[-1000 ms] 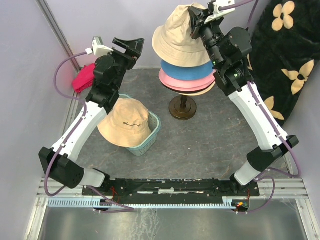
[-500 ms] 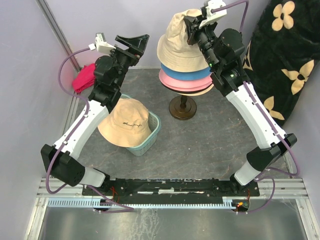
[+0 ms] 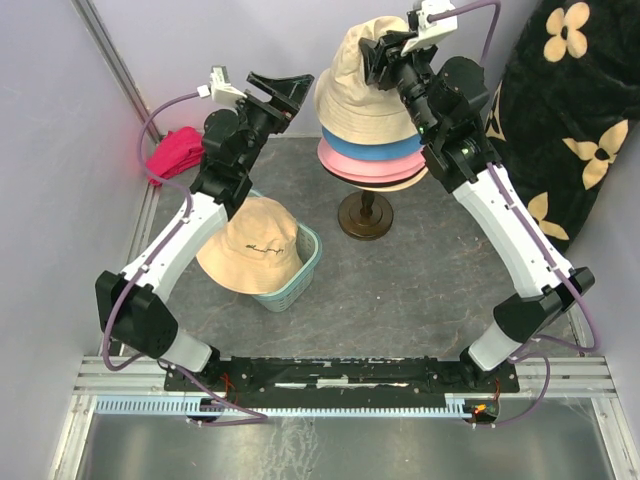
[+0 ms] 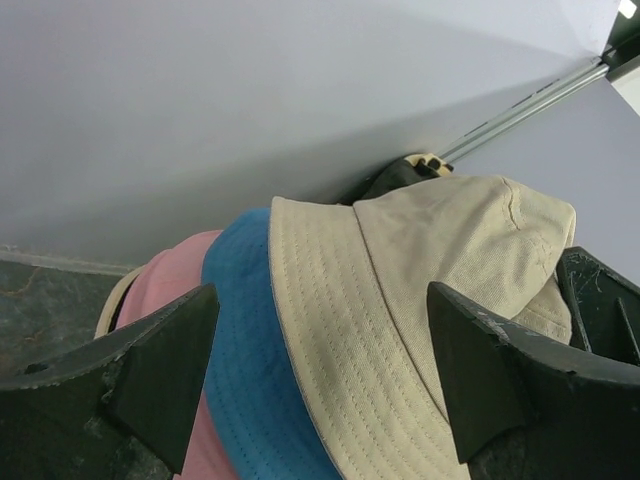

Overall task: Stack the hats
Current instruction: Stack the hat on the hat.

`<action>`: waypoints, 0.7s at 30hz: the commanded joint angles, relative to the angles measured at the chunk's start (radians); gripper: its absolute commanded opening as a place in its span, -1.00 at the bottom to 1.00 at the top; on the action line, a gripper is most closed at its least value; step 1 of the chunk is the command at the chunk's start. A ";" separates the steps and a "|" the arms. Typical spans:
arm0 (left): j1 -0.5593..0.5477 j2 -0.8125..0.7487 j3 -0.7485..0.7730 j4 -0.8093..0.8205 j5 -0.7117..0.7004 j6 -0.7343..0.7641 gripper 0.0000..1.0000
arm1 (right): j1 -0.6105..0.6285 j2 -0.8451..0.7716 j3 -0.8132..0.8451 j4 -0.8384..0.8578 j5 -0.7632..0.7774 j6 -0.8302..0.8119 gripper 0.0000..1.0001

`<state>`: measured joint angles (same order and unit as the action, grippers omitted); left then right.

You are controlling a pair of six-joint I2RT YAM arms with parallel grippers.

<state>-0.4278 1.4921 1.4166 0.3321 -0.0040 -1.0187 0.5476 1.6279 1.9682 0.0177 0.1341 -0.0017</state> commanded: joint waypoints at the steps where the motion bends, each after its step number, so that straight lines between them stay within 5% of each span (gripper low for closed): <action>1: -0.003 0.016 0.021 0.096 0.045 -0.050 0.83 | -0.002 -0.073 0.001 0.005 0.041 0.032 0.20; 12: 0.016 0.067 0.030 0.172 0.091 -0.124 0.84 | -0.030 -0.198 -0.106 0.013 0.180 0.165 0.25; 21: 0.061 0.087 -0.020 0.266 0.138 -0.211 0.84 | -0.267 -0.294 -0.227 -0.116 0.173 0.606 0.25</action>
<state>-0.3843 1.5627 1.4040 0.4892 0.0864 -1.1580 0.3897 1.3834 1.8046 -0.0517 0.3195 0.3218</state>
